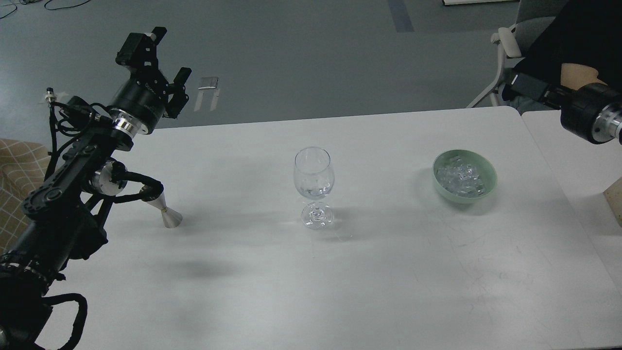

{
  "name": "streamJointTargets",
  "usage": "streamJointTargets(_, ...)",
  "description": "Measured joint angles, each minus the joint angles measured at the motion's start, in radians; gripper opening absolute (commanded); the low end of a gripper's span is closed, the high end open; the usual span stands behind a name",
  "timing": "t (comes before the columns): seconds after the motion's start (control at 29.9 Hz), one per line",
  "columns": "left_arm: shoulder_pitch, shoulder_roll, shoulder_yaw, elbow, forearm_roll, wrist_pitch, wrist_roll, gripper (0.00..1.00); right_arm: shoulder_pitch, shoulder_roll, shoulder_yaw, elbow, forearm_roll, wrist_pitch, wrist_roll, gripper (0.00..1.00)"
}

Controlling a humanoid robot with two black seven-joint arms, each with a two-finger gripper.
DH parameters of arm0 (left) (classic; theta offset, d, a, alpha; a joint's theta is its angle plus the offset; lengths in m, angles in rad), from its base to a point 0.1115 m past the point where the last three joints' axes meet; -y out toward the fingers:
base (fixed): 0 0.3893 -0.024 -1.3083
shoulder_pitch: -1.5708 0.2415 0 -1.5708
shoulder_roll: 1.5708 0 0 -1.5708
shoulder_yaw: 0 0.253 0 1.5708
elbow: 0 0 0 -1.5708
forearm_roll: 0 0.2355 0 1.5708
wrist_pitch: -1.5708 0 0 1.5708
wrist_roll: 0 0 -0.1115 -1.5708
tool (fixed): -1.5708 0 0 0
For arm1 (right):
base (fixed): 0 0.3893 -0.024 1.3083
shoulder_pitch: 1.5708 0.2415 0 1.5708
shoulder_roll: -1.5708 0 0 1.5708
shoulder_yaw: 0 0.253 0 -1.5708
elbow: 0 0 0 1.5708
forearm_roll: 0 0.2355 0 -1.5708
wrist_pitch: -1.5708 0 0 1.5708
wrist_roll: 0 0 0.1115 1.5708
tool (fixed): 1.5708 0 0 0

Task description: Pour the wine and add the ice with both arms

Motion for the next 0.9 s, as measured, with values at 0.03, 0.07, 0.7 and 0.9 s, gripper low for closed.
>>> streamJointTargets(0.03, 0.0, -0.003, 0.0, 0.0, 0.0, 0.0, 0.0, 0.98, -0.017, -0.015, -0.001, 0.022, -0.043, -0.003, 0.004, 1.0)
streamJointTargets(0.07, 0.001, -0.007, 0.0, 0.0, 0.001, 0.0, 0.0, 0.98, -0.035, -0.024, -0.001, 0.038, -0.084, -0.007, 0.009, 1.0)
streamJointTargets(0.7, 0.007, -0.029, 0.002, 0.0, 0.006, -0.008, -0.002, 0.98, -0.239, 0.202, 0.0, -0.131, -0.34, -0.243, 0.05, 0.61)
streamJointTargets(0.9, 0.006, -0.029, 0.002, 0.0, 0.004, -0.008, -0.002, 0.98, -0.255, 0.211, 0.0, -0.137, -0.34, -0.247, 0.05, 0.58)
